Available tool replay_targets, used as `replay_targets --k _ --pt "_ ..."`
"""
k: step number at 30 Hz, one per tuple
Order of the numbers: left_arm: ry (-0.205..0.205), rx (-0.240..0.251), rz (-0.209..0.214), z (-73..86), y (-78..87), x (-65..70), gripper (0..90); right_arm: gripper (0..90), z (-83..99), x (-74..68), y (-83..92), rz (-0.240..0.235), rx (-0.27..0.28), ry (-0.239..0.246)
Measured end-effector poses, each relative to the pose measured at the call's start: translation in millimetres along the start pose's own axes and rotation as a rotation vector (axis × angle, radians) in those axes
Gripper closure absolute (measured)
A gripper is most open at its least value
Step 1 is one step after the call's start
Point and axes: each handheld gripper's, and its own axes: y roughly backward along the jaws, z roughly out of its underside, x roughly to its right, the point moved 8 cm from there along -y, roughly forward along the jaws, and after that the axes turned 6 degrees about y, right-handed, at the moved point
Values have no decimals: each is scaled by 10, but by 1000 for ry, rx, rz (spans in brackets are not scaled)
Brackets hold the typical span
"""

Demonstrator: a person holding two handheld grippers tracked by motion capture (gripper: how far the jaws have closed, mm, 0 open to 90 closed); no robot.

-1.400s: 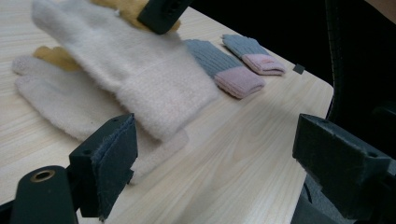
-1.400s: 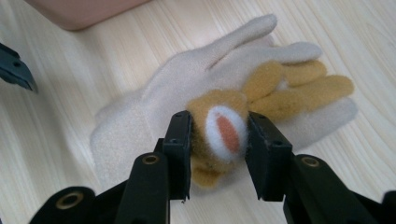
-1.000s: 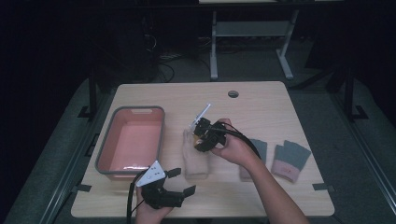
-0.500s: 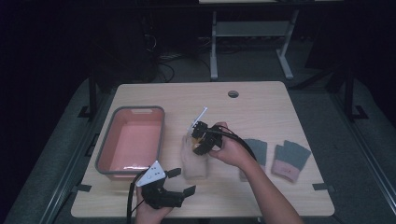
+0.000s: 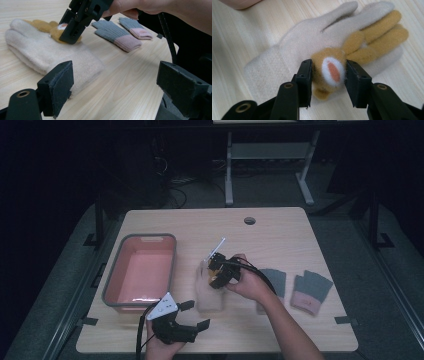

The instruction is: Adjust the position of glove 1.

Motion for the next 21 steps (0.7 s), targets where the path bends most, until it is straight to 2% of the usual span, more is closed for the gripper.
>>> replay_targets --k 21 --pt "1 -4 -2 9 -8 -3 141 514 19 4 36 -11 20 -12"
